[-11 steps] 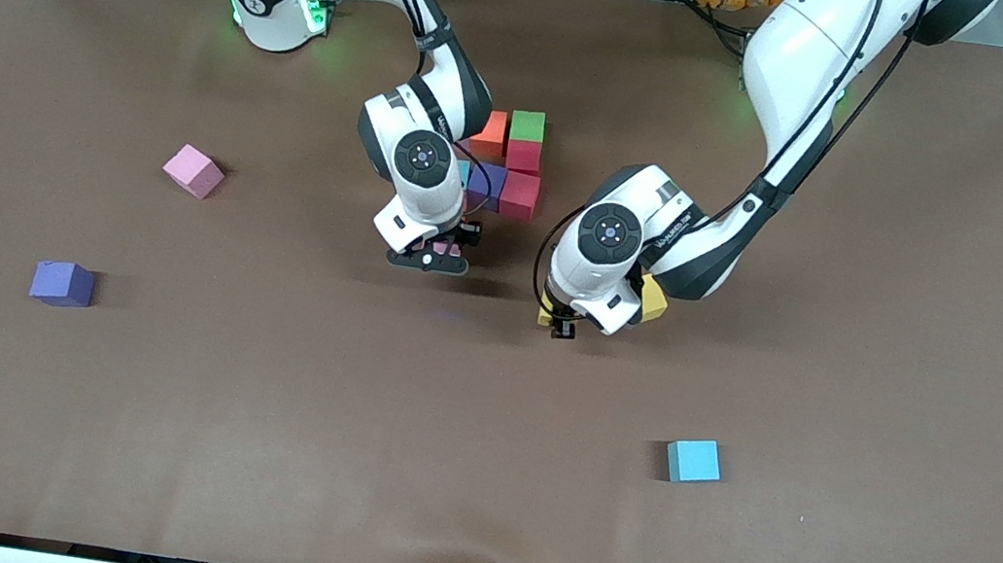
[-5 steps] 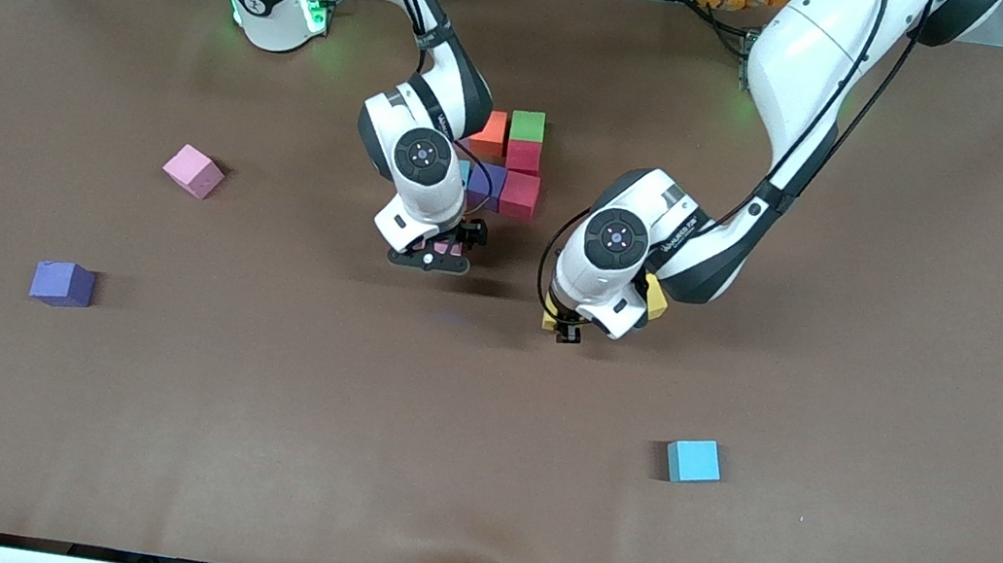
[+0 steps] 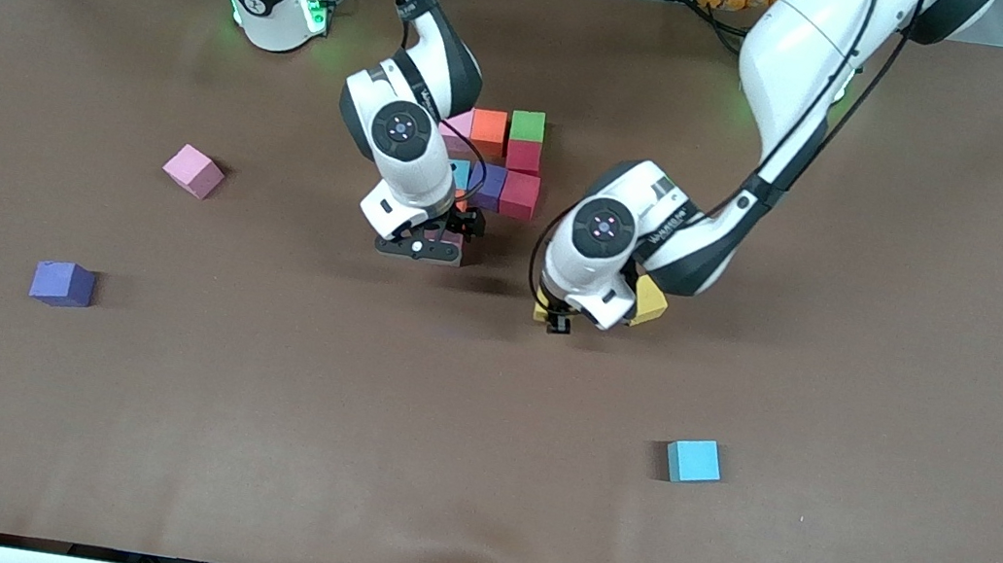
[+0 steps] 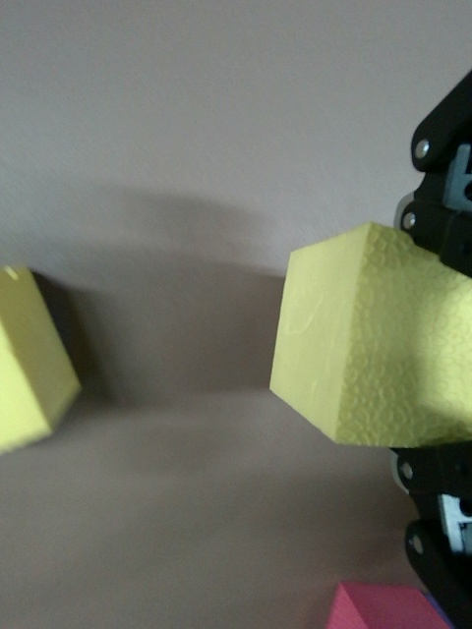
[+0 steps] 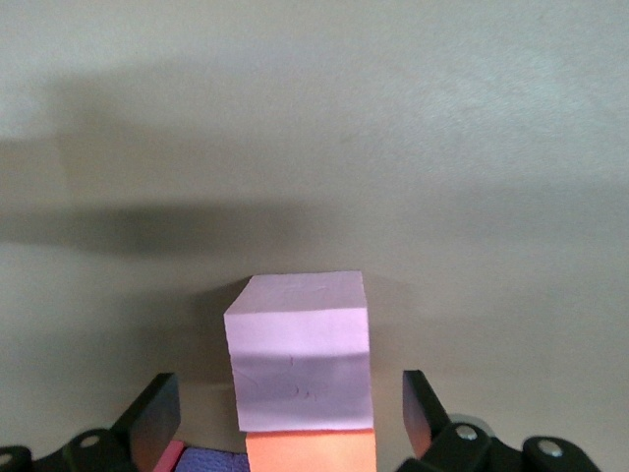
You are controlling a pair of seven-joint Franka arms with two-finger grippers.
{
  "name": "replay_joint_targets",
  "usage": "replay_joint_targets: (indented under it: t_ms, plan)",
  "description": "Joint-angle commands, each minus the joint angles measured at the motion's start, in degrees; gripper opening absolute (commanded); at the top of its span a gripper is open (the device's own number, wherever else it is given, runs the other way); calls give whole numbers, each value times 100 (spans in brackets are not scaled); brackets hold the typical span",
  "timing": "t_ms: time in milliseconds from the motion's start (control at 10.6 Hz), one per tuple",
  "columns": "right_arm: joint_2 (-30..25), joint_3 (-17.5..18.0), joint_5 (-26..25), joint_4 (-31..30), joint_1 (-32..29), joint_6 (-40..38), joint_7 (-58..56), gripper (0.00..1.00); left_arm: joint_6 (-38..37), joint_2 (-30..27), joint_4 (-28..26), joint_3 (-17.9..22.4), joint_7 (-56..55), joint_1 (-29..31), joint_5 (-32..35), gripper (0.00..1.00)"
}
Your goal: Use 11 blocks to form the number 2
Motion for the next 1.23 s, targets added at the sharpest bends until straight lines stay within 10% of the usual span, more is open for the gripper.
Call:
replay_joint_targets:
  t_ms: [0, 472, 755, 1132]
  plan:
    - [-940, 223, 43, -431, -635, -251, 3, 100, 28, 5, -9, 40, -410, -300, -126, 3]
    - [-1858, 232, 16, 4, -2436, -1435, -1648, 100, 28, 453, 527, 57, -1105, -713, -108, 3]
    - [-1814, 285, -903, 1217, -3132, -2947, -1966, 100, 168, 629, 659, 66, -1150, -898, -82, 3]
    - [-1832, 1076, -1267, 2316, -4373, -3776, -2352, 100, 537, 770, 668, 224, -1149, -1222, -38, 3]
